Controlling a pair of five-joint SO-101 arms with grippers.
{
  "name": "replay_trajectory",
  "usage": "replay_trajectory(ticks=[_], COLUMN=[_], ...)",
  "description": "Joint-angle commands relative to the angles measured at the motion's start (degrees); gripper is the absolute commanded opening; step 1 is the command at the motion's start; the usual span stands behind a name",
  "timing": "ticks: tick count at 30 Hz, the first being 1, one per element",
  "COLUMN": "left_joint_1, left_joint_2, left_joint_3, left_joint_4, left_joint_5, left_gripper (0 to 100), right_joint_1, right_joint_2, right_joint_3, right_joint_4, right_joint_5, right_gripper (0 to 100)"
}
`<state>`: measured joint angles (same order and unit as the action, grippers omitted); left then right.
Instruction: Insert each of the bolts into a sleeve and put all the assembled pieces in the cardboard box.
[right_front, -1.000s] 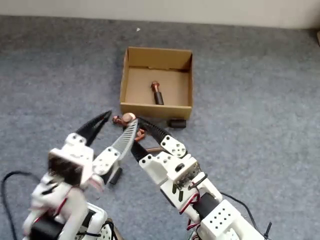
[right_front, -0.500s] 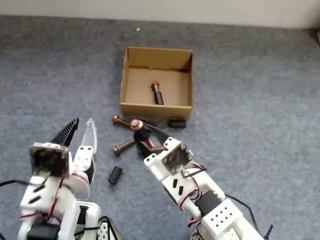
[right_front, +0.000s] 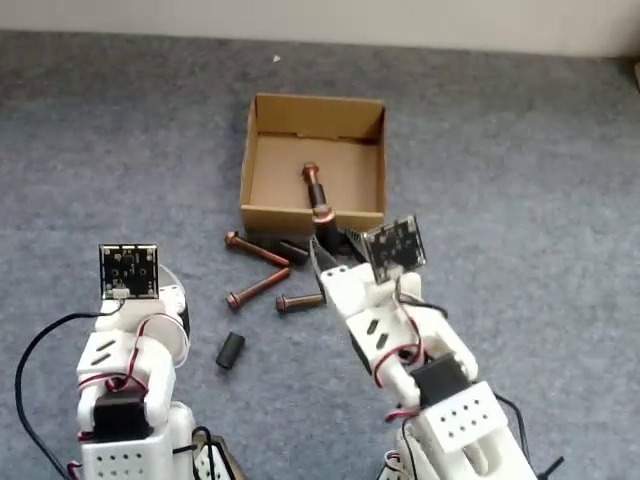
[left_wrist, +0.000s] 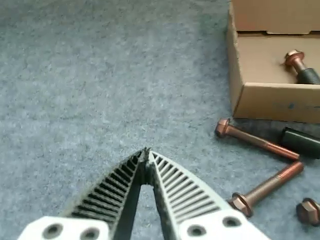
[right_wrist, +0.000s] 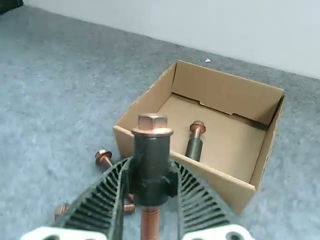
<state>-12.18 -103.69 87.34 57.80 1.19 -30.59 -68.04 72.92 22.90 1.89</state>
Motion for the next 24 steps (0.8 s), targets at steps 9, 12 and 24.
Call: replay_trajectory(ticks=[9,12,24], left_joint_1=[-0.9,-0.8,-0.7], left_joint_2=[-0.5,-0.5,-0.5], left_joint_3=[2.2,2.2,2.2], left_joint_4=[-5.5,-5.5,-5.4], left_joint_5=[-0.4,-0.4,-0.4], left_gripper=[1,1,1], right_joint_1=[9.0,9.5,11.4], right_joint_2=[42.4,52.6,76.9], right_joint_3=[-28.4,-34.9,-52.4], right_joint_4=[-16.7,-19.4,-16.0], right_joint_5=[-0.7,-0.7,-0.7], right_gripper=[0.6,0.6,3.8])
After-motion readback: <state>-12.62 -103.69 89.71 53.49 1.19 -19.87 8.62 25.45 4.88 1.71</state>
